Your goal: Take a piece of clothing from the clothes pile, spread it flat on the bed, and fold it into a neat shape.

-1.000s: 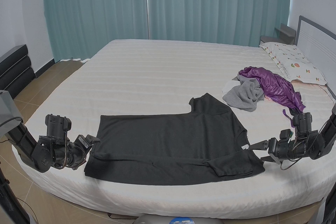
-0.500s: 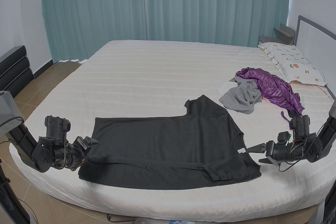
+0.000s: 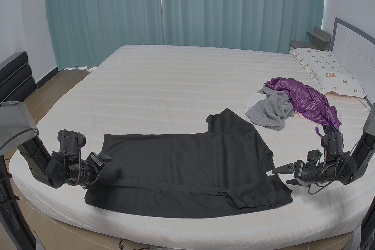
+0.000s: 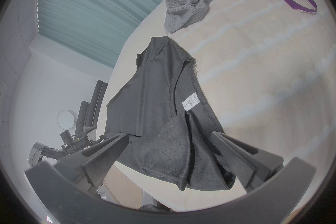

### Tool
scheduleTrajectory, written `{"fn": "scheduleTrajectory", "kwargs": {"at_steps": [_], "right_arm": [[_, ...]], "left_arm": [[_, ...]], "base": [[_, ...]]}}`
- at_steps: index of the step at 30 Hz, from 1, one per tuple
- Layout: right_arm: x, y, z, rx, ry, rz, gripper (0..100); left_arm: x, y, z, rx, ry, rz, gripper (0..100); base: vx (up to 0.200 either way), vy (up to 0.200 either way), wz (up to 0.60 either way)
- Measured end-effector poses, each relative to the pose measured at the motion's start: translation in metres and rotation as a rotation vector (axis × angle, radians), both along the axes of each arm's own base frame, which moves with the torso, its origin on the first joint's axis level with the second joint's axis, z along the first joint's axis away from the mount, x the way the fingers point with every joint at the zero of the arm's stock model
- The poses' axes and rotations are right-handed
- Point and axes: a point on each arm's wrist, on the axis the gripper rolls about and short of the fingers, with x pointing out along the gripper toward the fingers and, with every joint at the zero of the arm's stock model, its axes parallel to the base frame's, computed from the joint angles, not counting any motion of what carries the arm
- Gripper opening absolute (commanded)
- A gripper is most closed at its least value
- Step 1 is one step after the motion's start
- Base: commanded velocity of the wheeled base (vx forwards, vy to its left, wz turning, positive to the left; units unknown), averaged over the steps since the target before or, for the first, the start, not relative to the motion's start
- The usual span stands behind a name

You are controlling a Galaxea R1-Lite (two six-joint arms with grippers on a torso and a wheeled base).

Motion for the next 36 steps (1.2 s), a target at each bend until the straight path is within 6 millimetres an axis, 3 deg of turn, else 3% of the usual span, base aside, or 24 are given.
{"fn": "scheduleTrajectory", "kwargs": {"at_steps": [12,19,25,36], "right_arm": [[0.001,0.004,-0.004,0.000,0.005,0.013,100],[0.002,0.003,-0.004,0.000,-0.006,0.012,100],[0.006,0.003,-0.002,-0.001,-0.046,0.013,100],[0.036,0.009,0.005,-0.005,-0.140,0.034,100]], "left_arm": [[0.043,0.015,-0.007,-0.058,-0.152,0.216,100],[0.036,0.025,-0.006,-0.056,-0.147,0.203,100],[0.029,0.028,0.003,-0.016,-0.161,0.005,100],[0.020,0.012,-0.004,0.019,-0.086,-0.174,100]], "base": [[0.000,0.000,0.00],[0.000,0.000,0.00],[0.000,0.000,0.00],[0.000,0.000,0.00]]}}
